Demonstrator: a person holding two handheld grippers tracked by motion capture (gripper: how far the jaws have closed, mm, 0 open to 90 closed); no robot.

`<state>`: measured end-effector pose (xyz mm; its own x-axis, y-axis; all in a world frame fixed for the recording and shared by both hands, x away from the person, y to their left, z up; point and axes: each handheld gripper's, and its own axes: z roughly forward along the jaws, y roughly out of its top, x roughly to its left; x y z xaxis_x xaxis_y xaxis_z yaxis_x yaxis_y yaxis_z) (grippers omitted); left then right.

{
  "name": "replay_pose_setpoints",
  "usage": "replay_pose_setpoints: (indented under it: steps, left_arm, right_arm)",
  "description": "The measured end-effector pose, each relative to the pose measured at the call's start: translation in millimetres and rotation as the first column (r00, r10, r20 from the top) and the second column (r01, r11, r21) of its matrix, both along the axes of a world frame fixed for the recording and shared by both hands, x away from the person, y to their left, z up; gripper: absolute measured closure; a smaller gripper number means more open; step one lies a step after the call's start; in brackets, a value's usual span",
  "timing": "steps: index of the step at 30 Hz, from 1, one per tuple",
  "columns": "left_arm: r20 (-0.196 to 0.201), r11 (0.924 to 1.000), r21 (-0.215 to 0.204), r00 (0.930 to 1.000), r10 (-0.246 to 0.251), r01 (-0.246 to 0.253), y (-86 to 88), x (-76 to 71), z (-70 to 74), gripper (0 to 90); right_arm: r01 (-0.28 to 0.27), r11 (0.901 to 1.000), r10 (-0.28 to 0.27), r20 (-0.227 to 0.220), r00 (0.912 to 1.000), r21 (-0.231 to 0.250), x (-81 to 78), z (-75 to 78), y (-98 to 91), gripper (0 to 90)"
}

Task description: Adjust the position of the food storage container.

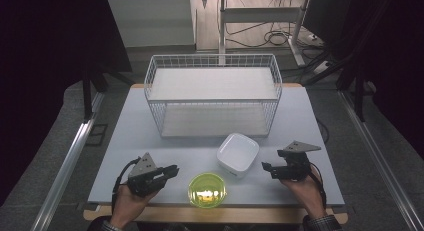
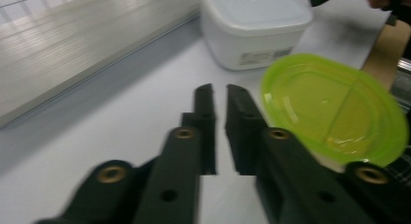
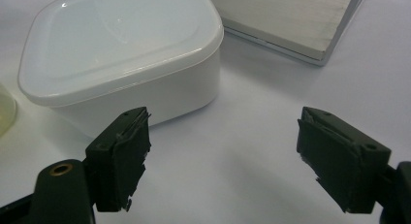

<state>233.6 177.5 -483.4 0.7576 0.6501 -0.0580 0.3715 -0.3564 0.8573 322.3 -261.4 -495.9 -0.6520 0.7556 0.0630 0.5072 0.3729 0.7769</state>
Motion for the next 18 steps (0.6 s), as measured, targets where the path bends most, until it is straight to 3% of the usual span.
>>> replay_pose_setpoints:
  steps: [5, 10, 18]
  left_arm:
    - [0.01, 0.9965, 0.01, 0.9965, -0.083, 0.082, -22.1, -9.9, 6.1, 90.0]
    - [-0.024, 0.9882, -0.011, 0.988, -0.153, 0.152, -44.9, -15.1, 5.9, 90.0]
    - [-0.041, 0.9799, -0.012, 0.9791, -0.199, 0.199, -72.4, -25.3, 2.0, 90.0]
  right_arm:
    - [0.004, 1.0, -0.004, 0.003, 1.0, -0.005, 0.0, -0.1, -0.2, 19.7]
    - [0.008, 0.9999, -0.008, 0.006, 1.0, -0.01, 0.2, -0.3, -0.3, 19.8]
    - [0.014, 0.9999, -0.014, -0.001, 0.9999, -0.007, 0.4, -0.6, -0.6, 20.0]
